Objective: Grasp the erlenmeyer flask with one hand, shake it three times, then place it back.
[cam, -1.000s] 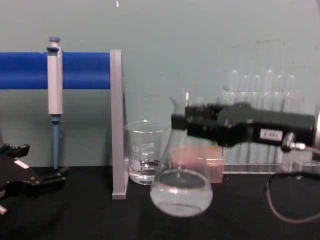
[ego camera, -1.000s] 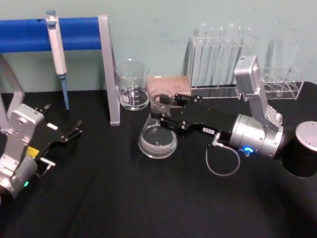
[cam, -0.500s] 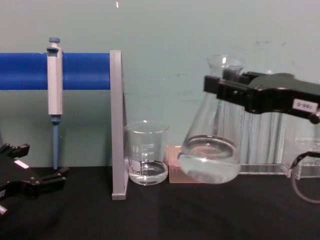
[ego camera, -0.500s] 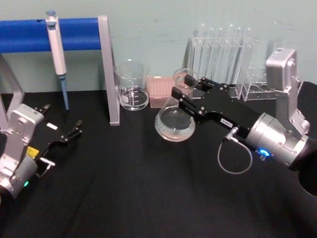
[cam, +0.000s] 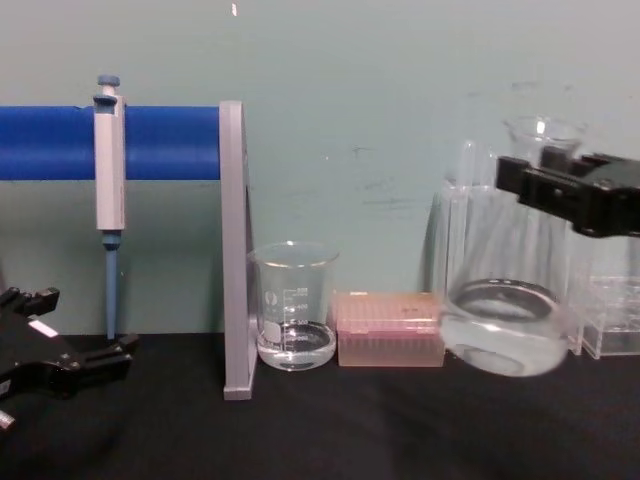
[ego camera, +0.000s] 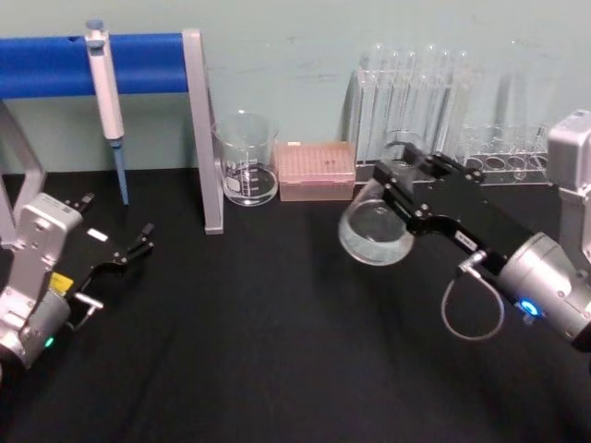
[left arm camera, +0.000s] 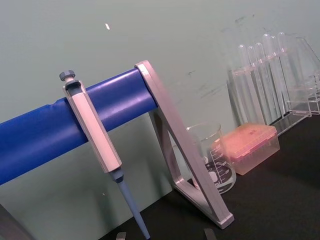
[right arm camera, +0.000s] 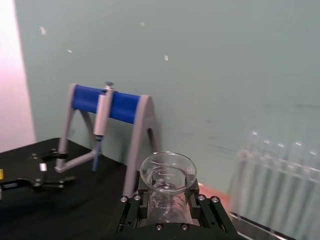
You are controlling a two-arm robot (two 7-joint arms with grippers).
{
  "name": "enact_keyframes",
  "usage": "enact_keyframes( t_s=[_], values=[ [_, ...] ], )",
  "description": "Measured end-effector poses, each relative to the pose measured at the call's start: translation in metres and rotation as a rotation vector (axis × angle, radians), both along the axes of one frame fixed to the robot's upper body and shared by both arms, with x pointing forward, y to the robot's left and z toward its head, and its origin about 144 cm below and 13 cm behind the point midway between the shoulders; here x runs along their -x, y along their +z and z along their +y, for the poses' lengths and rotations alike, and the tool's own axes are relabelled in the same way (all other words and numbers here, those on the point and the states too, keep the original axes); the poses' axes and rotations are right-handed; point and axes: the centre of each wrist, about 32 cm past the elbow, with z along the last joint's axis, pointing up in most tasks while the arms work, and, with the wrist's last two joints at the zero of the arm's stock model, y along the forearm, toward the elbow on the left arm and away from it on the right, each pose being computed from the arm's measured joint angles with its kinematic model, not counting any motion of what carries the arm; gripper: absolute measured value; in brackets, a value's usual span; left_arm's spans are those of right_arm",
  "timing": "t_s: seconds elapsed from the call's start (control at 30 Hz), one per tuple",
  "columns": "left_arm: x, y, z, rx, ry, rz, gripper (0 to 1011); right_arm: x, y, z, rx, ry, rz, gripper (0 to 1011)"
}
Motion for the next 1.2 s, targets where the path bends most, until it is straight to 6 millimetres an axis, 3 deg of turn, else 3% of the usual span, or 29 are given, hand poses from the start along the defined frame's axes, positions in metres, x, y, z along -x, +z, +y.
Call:
enact_keyframes(
  t_s=[0.33, 0.6, 0.83, 1.2],
  values=[
    [0.000, 0.000, 0.000, 0.000, 0.000, 0.000, 1001, 0.011, -0.003, -0.003, -0.007, -0.085, 0.013, 449],
    [0.000, 0.000, 0.000, 0.000, 0.000, 0.000, 1001, 0.006, -0.004, 0.000, -0.008, -0.047, 0.017, 449],
    [0.000, 0.000, 0.000, 0.000, 0.000, 0.000, 1001, -0.008, -0.003, 0.012, 0.009, 0.092, 0.020, 449],
    [0.000, 0.000, 0.000, 0.000, 0.000, 0.000, 1001, -0.035, 0.000, 0.048, 0.040, 0.420, 0.020, 449]
  ],
)
